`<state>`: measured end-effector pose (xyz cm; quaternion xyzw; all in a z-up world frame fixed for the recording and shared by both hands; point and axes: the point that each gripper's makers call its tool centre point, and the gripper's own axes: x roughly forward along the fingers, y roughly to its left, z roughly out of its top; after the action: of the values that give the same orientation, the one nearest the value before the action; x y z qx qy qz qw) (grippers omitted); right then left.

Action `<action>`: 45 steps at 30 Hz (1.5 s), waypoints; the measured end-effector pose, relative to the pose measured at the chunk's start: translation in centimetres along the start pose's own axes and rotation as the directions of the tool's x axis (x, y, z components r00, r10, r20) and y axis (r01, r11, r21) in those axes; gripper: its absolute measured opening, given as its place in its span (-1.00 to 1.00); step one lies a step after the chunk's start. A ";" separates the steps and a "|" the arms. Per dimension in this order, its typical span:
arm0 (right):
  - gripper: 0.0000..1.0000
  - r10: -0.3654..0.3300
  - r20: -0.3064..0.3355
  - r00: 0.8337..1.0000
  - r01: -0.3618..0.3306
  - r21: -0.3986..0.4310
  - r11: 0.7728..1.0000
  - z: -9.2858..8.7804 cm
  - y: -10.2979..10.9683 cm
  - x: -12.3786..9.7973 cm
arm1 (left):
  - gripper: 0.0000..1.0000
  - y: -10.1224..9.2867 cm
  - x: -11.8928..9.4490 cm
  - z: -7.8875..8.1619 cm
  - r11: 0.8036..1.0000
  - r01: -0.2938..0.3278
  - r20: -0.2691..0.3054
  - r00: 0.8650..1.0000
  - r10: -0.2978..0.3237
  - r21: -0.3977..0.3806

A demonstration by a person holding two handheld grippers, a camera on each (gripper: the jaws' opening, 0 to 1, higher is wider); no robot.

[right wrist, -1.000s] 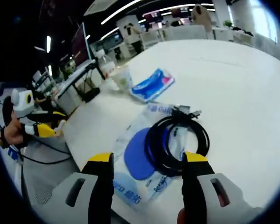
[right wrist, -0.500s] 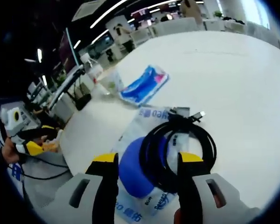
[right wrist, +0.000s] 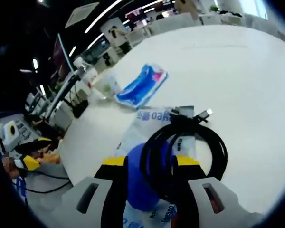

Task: Arrange the tabletop items into an orderly group along one side of the table until the central work area is clear of visible clutter.

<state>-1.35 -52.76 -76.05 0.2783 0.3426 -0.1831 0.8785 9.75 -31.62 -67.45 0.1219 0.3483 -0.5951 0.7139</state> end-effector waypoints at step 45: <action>-0.94 -0.058 0.152 0.987 0.037 0.136 0.990 -0.3 -3.5 -6.2 | 0.33 -0.6 -0.3 0.5 1.000 -0.015 0.029 0.999 0.016 -0.010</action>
<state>-7.64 -54.51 -73.13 0.3126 0.2668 -0.2476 0.8774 9.35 -31.87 -66.70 0.1125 0.3398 -0.5895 0.7241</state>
